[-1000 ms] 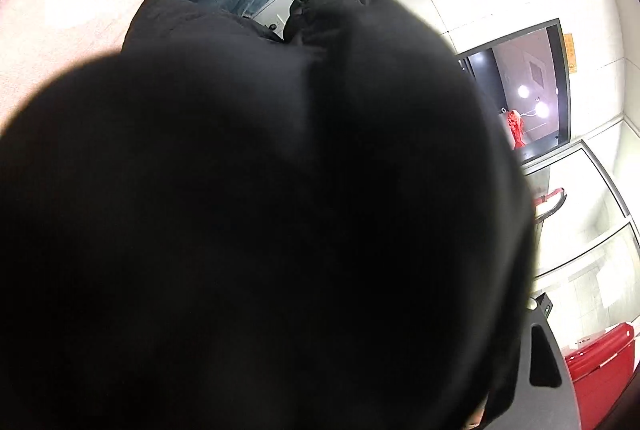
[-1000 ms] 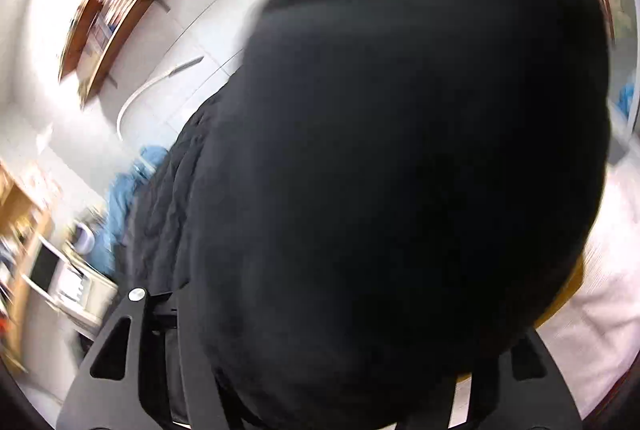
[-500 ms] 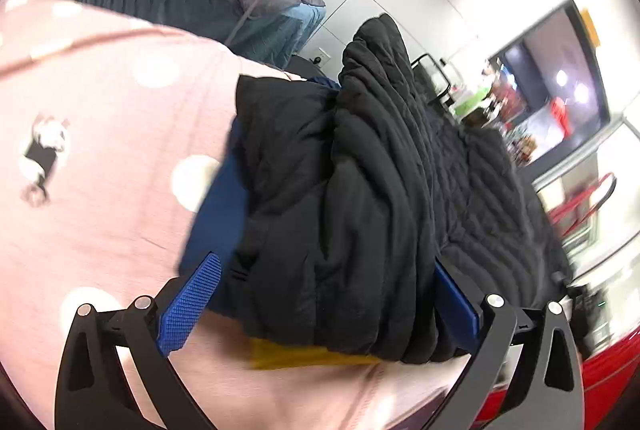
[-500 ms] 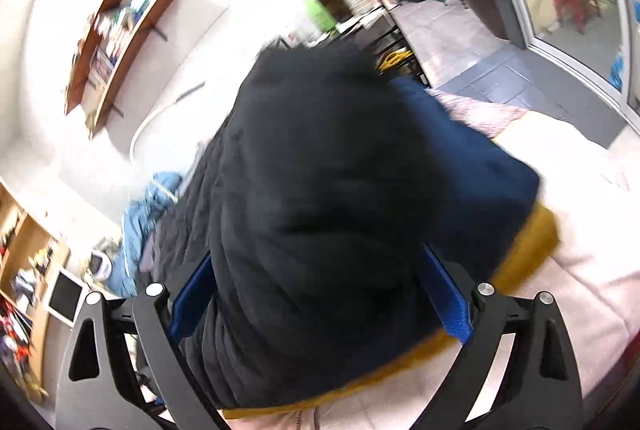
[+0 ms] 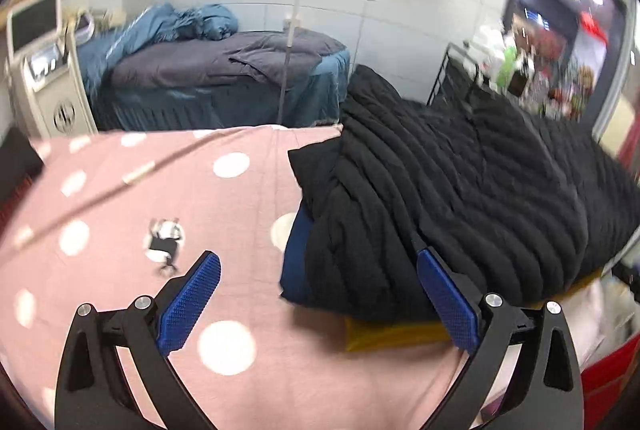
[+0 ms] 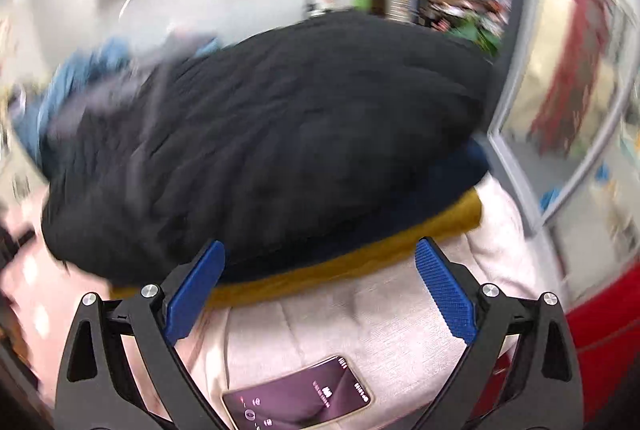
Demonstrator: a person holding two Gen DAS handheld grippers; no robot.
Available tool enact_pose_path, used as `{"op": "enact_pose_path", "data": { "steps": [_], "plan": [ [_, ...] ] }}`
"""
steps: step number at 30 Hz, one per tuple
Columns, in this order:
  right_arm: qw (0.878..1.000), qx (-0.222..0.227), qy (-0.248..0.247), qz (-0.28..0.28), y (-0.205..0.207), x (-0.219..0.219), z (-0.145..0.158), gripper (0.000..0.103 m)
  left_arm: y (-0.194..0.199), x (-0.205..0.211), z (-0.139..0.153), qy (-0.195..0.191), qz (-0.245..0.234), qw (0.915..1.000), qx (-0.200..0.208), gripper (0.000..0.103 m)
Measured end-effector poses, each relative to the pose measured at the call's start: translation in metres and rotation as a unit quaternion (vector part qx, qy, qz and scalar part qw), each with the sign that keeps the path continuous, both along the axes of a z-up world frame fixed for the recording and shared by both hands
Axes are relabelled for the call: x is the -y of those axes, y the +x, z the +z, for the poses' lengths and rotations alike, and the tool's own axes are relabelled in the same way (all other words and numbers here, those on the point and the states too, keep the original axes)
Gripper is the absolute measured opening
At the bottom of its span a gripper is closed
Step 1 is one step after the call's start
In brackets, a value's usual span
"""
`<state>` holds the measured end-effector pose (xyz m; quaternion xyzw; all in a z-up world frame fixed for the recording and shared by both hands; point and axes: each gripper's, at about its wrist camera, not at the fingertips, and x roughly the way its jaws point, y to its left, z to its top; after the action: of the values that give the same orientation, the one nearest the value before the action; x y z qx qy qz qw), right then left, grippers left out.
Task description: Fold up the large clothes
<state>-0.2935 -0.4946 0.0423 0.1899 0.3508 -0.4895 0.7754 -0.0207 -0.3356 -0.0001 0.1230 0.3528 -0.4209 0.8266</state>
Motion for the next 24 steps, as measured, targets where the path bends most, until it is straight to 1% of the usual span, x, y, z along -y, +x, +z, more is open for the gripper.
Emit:
{"op": "enact_pose_path", "data": {
  "steps": [1,2,4,6,7,10,14,18,19,21,24],
  "plan": [
    [1.0,-0.01,-0.001,0.011,0.001,-0.002,0.0,0.095,-0.006,0.002,0.002,0.022,-0.007,0.9997,0.007,0.097],
    [0.999,-0.019,-0.004,0.026,0.014,-0.008,0.0,0.095,-0.01,0.0,0.003,0.036,-0.011,0.9992,0.015,0.097],
    [0.998,-0.035,-0.009,0.045,0.034,-0.023,0.001,0.095,-0.02,0.003,0.003,0.055,-0.018,0.9978,0.033,0.097],
    [0.997,-0.055,-0.019,0.056,0.04,-0.041,0.002,0.095,-0.029,0.0,0.002,0.07,-0.025,0.9963,0.043,0.097],
    [0.995,-0.074,-0.025,0.057,0.048,-0.046,0.002,0.096,-0.034,-0.005,-0.001,0.083,-0.029,0.9951,0.045,0.097],
    [0.993,-0.098,-0.028,0.059,0.059,-0.053,0.005,0.097,-0.043,-0.001,-0.007,0.118,-0.04,0.9913,0.04,0.097],
    [0.992,-0.109,-0.019,0.061,0.063,-0.051,0.011,0.097,-0.054,0.007,-0.004,0.133,-0.057,0.9892,0.025,0.097],
    [0.991,-0.12,-0.012,0.06,0.069,-0.035,0.017,0.097,-0.072,0.023,0.004,0.152,-0.083,0.9838,0.045,0.097],
    [0.99,-0.124,-0.01,0.06,0.071,-0.034,0.017,0.097,-0.075,0.027,0.004,0.155,-0.09,0.9828,0.045,0.097],
    [0.989,-0.134,-0.007,0.057,0.071,-0.029,0.014,0.097,-0.081,0.034,0.003,0.162,-0.099,0.9809,0.041,0.097],
    [0.989,-0.142,-0.003,0.049,0.068,-0.024,0.009,0.097,-0.093,0.041,-0.003,0.178,-0.113,0.9761,0.052,0.097]
  ]
}}
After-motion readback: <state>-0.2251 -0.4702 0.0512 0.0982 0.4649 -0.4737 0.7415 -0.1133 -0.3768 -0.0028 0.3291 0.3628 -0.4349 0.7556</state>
